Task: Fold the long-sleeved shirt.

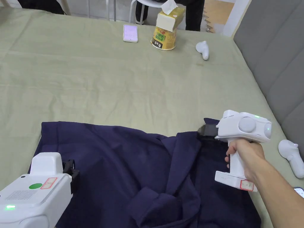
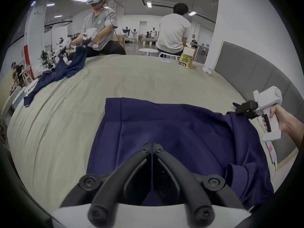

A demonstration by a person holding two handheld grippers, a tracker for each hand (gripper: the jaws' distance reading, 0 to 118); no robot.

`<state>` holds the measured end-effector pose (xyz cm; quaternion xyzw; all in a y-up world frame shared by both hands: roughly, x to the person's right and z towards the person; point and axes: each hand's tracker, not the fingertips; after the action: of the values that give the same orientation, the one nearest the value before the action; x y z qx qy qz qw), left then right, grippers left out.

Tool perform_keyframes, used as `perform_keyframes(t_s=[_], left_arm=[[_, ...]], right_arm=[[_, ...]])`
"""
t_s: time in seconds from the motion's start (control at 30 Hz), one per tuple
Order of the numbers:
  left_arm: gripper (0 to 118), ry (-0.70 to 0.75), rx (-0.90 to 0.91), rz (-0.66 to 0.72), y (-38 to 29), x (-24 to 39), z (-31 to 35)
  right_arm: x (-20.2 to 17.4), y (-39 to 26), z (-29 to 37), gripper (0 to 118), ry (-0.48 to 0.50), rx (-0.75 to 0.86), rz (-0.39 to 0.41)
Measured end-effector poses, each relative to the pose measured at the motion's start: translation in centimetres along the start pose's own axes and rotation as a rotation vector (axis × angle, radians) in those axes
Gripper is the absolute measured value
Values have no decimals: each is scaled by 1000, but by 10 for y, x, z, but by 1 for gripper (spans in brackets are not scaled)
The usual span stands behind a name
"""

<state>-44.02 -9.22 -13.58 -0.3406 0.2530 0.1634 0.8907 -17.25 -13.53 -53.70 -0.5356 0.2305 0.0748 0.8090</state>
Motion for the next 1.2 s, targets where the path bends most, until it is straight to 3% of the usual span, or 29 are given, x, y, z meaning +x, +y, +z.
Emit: perform_keyframes(t_s=[0.03,0.07,0.1,0.13,0.2,0.23,0.27,0.33,0.37,0.4,0.47,0.5,0.63,0.77,0.87,0.97,1.1,1.2], left_arm=[[5,7,-8,1,0,-2,-2],[5,15,-17,-2,1,-5,-4],[5,19,-23,-5,1,-8,-5],[5,24,-25,-5,2,-12,-8],[6,44,-32,7,5,-19,-13],[11,52,-42,33,7,-24,-17],[18,43,-47,49,10,-28,-19],[51,30,-61,67,20,-41,-26],[51,34,-63,81,27,-47,-31],[59,28,-68,92,37,-56,-37],[100,66,-108,99,61,-69,-55],[110,76,-102,130,74,-76,-61],[108,105,-114,173,115,-100,-95],[98,-12,-260,213,132,-107,-128],[50,-35,-298,255,130,-107,-144],[15,-46,-309,231,123,-104,-154],[9,-35,-268,113,122,-92,-150],[9,-43,-243,136,131,-93,-137]], right_arm=[[-1,-5,-1,69,-16,-42,3],[-6,0,9,65,-8,34,62],[-8,2,11,49,-22,0,38],[-11,3,15,17,-19,-2,39],[-6,4,13,10,73,5,44],[-9,3,10,10,37,-8,29],[-12,2,9,10,14,-2,66],[-11,3,6,10,13,1,67],[-10,3,7,10,15,3,65],[-8,4,7,10,20,7,69],[-5,1,6,10,34,18,64],[-3,1,5,10,45,20,46],[-2,0,5,10,56,21,26],[-2,3,5,10,62,12,24],[-1,3,4,10,65,10,19],[0,3,3,10,67,10,17],[-2,4,6,10,64,12,10],[-4,4,17,10,68,56,32]])
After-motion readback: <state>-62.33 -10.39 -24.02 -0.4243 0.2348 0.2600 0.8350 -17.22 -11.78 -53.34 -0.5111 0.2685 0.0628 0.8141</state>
